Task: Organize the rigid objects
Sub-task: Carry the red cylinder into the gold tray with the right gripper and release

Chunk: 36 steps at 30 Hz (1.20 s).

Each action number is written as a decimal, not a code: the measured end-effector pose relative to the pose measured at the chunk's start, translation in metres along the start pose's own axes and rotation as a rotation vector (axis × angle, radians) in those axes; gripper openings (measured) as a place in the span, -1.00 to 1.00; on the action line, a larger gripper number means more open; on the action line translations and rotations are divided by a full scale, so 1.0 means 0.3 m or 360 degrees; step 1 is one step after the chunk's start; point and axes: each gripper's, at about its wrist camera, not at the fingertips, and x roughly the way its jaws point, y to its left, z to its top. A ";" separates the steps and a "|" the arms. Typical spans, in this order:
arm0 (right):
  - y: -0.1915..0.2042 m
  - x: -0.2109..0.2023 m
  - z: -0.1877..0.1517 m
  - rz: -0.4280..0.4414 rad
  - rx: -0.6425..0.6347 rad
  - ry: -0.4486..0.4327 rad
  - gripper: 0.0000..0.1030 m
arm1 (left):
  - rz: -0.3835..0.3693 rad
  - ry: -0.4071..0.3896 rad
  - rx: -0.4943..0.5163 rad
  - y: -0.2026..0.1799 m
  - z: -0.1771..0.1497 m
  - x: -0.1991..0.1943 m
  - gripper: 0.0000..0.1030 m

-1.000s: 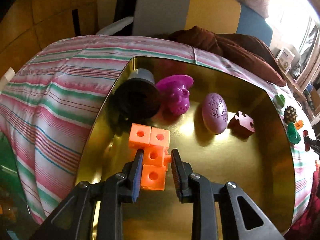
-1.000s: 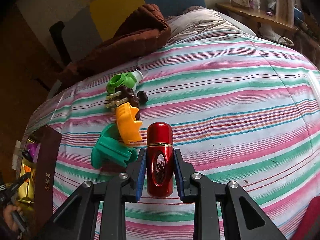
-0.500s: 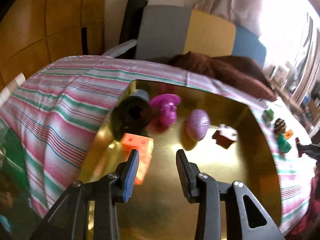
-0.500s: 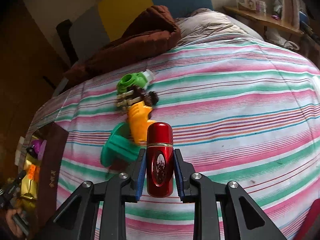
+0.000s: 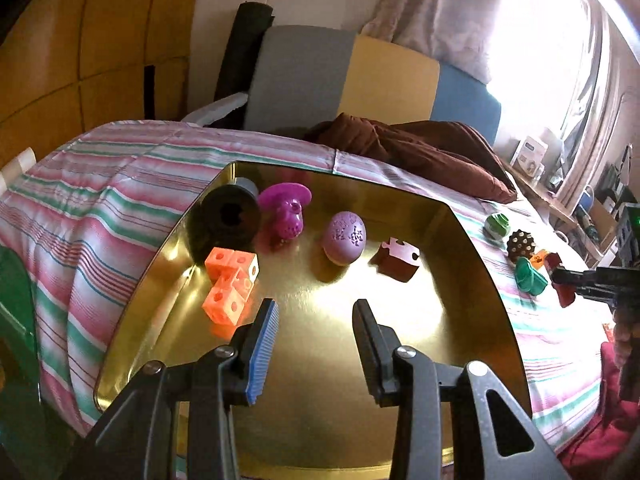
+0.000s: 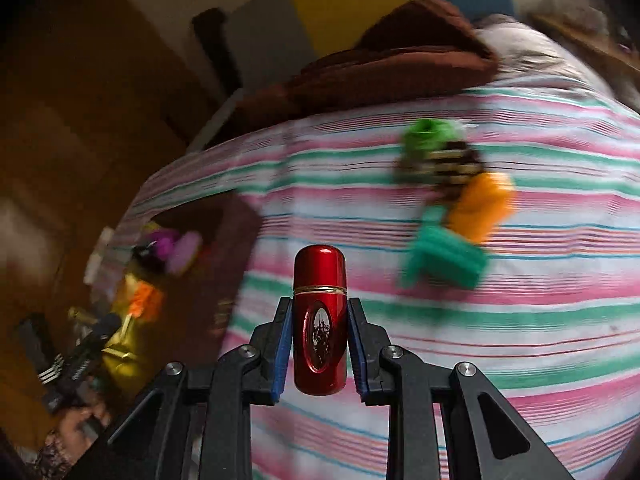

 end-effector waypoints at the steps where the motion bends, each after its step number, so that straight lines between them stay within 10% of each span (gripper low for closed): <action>1: 0.048 0.013 0.000 0.0029 -0.0035 0.0006 -0.49 | 0.0002 -0.0005 -0.0001 0.003 -0.003 -0.006 -0.25; 14: 0.575 0.299 -0.027 0.0194 -0.0352 0.0242 -0.49 | 0.0074 -0.0032 -0.0099 0.097 -0.021 -0.069 -0.25; 36: 0.770 0.648 -0.024 0.0025 -0.0322 0.0412 -0.47 | 0.0098 -0.0002 -0.0165 0.127 -0.031 -0.087 -0.25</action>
